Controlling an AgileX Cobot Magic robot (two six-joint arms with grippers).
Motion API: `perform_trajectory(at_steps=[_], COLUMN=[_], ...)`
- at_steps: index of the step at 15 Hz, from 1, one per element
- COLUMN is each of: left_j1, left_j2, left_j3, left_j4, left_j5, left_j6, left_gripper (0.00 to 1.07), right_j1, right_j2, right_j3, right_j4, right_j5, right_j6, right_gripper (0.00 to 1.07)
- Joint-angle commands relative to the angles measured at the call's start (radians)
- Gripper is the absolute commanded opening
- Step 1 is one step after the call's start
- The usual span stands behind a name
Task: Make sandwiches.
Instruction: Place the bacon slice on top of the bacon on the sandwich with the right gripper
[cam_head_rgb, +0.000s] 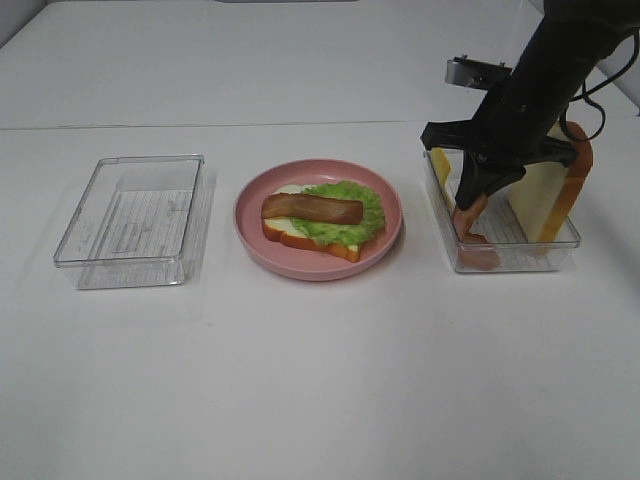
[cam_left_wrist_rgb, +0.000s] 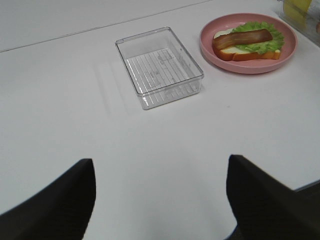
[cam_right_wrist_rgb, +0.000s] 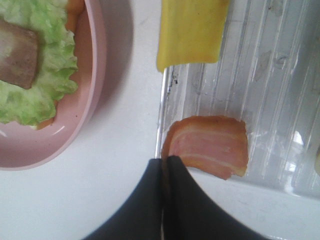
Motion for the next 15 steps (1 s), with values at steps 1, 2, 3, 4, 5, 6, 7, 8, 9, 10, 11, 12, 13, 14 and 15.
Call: perform_trajectory(at_steps=[1,2,3,4,5,6,7,8,9,10,11,12,13,14,15], left_j1=[-0.001,-0.001,-0.001,-0.001,-0.001,-0.001,-0.001,-0.001,-0.001,-0.001,-0.001,-0.001,-0.001,-0.001,-0.001], left_j2=[-0.024,-0.024,-0.024,-0.024,-0.024,-0.024,-0.024,-0.024,-0.024,-0.024,-0.024,-0.024,-0.024,-0.024,-0.024], left_j3=[0.002,0.002,0.002,0.002,0.002,0.002,0.002,0.002,0.002,0.002,0.002,0.002,0.002,0.002,0.002], left_j4=[-0.003,-0.003,-0.003,-0.003,-0.003,-0.003,-0.003,-0.003,-0.003,-0.003,-0.003,-0.003,-0.003,-0.003,-0.003], left_j5=[-0.013,-0.013,-0.013,-0.013,-0.013,-0.013,-0.013,-0.013,-0.013,-0.013,-0.013,-0.013,-0.013,-0.013,-0.013], left_j6=[-0.007,-0.007,-0.007,-0.007,-0.007,-0.007,-0.007,-0.007,-0.007,-0.007,-0.007,-0.007,-0.007,-0.007,-0.007], left_gripper=[0.70,0.70,0.70,0.70,0.70,0.70,0.70,0.70,0.70,0.70,0.70,0.70,0.70,0.70,0.70], right_j1=[-0.001,-0.001,-0.001,-0.001,-0.001,-0.001,0.001,0.001,0.001,0.001,0.003,0.012,0.035,0.055,0.081], right_j2=[-0.070,-0.086,-0.129,-0.154,-0.176,-0.182,-0.182,-0.172,-0.156,-0.138,-0.117,-0.088,-0.059,-0.029,0.004], right_j3=[-0.007,-0.007,-0.007,-0.007,-0.007,-0.007,-0.007,-0.007,-0.007,-0.007,-0.007,-0.007,-0.007,-0.007,-0.007], right_j4=[0.013,0.018,0.048,0.076,0.120,0.144,0.315,0.418,0.545,0.642,0.754,0.834,0.887,0.928,0.978], right_j5=[0.005,0.005,0.004,0.002,-0.001,-0.002,-0.008,-0.015,-0.022,-0.027,-0.028,-0.035,-0.052,-0.073,-0.105], right_j6=[0.002,0.002,0.002,0.002,-0.003,-0.019,-0.112,-0.174,-0.246,-0.305,-0.362,-0.400,-0.432,-0.465,-0.487], right_gripper=[0.00,0.00,0.00,0.00,0.00,0.00,0.00,0.00,0.00,0.00,0.00,0.00,0.00,0.00,0.00])
